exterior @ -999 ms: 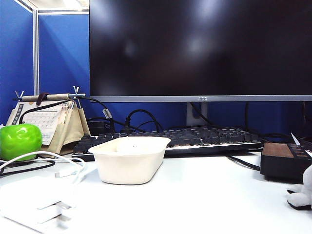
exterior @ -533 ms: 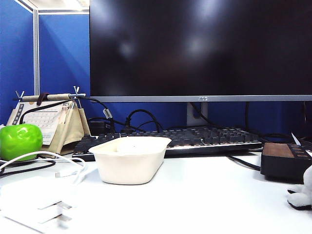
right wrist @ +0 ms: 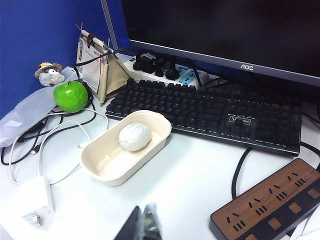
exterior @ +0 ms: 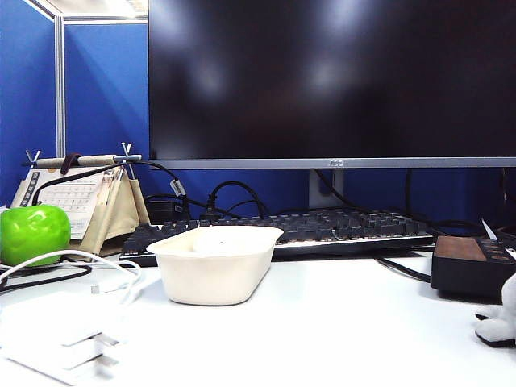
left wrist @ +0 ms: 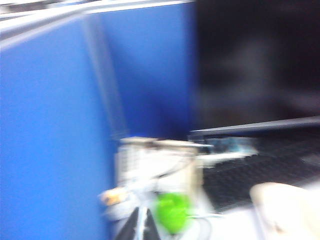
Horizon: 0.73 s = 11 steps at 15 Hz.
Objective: Place the tilting octopus upright.
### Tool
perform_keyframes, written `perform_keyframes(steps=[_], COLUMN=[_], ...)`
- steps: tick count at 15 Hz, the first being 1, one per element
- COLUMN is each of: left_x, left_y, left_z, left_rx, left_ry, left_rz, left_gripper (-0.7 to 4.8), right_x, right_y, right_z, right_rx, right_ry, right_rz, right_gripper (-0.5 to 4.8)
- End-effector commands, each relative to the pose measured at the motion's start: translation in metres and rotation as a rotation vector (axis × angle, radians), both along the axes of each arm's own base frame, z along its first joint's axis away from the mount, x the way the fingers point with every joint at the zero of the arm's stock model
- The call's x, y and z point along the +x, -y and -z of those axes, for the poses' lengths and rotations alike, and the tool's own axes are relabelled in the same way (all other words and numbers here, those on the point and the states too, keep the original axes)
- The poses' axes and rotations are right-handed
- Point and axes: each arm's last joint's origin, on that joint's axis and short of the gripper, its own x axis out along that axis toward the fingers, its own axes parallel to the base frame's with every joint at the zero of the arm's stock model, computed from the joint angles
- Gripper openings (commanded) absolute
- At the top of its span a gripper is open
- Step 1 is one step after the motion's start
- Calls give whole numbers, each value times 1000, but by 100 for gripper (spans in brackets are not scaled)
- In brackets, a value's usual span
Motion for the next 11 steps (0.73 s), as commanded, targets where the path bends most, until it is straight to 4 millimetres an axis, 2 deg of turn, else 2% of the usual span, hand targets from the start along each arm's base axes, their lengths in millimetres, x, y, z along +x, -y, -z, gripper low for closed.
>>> perform_keyframes(steps=[1,3,6,7,9,11], left_x=[0,2,28,39,64,81], left_y=[1,0,-2,-3,-5,-7], left_z=[-2,-1,15,25,57,87], left_rx=[-4,-3,-23,-37,-80,-85], left_ry=[13,18,20,2,-64,-90], left_rz=[-28,-37,-27,-25,-28,-29], left_gripper=[-5,-5,-5,-5,-5,-5], right_x=[0,0,0,0,0,0], right_y=[0,0,0,0,0,0], right_z=[-2,-2,-2,-2,-2,-2], right_rx=[8,8,8,8,8,8], right_ry=[16,16,16,16,16,16], right_rz=[4,3,3,4,4,4], right_gripper=[8,8,8,8,8,8])
